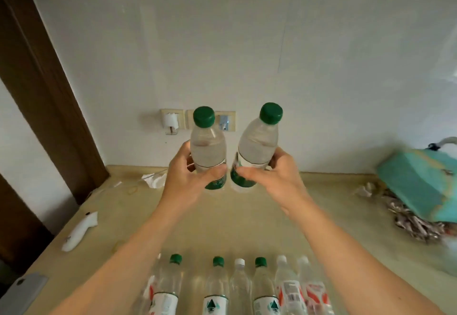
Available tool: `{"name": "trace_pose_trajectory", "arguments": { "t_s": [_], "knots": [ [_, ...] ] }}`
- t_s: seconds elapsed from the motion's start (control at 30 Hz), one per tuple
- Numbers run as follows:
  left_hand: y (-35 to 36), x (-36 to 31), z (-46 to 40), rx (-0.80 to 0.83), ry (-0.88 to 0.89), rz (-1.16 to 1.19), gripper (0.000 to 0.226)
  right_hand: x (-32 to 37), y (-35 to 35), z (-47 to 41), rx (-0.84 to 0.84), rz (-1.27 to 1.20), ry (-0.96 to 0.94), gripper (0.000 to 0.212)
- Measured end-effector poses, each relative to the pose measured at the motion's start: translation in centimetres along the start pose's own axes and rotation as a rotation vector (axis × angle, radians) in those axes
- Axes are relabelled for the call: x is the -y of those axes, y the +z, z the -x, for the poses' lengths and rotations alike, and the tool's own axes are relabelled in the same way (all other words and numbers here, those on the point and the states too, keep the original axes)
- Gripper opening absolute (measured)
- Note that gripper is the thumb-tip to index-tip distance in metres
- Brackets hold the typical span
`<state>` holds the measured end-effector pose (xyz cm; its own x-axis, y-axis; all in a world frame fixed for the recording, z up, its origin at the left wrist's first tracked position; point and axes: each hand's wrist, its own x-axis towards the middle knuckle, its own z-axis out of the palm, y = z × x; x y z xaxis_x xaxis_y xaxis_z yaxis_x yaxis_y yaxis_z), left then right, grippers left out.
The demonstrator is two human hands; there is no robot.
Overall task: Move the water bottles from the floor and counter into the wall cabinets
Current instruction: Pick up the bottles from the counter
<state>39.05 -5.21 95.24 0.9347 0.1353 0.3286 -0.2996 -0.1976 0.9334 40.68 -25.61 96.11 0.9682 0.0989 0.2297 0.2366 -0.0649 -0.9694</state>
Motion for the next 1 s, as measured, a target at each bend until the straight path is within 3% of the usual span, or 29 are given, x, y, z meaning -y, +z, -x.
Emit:
{"name": "trace_pose_trajectory", "arguments": {
  "t_s": [0.43, 0.57, 0.67, 0.83, 1.0],
  "knots": [
    [5.3, -26.9, -6.5, 0.112, 0.509, 0.22, 0.052, 26.6, -12.2, 0.1, -0.293, 0.095, -0.519, 0.051],
    [7.0, -33.0, -9.0, 0.081, 0.581, 0.242, 0.051, 32.1, -15.0, -2.3, -0.357, 0.086, -0.579, 0.048],
    [8.3, -36.5, -11.6, 0.025, 0.562, 0.207, 0.047, 34.4, -17.0, -5.0, -0.389, 0.084, -0.556, 0.048],
    [10.4, -38.6, -16.0, -0.068, 0.345, 0.097, 0.042, 34.8, -19.1, -9.6, -0.389, 0.044, -0.424, 0.039],
    [11.0, -38.2, -19.0, -0.029, 0.24, 0.062, 0.048, 34.1, -20.2, -12.7, -0.404, 0.128, -0.403, 0.036]
  ]
}}
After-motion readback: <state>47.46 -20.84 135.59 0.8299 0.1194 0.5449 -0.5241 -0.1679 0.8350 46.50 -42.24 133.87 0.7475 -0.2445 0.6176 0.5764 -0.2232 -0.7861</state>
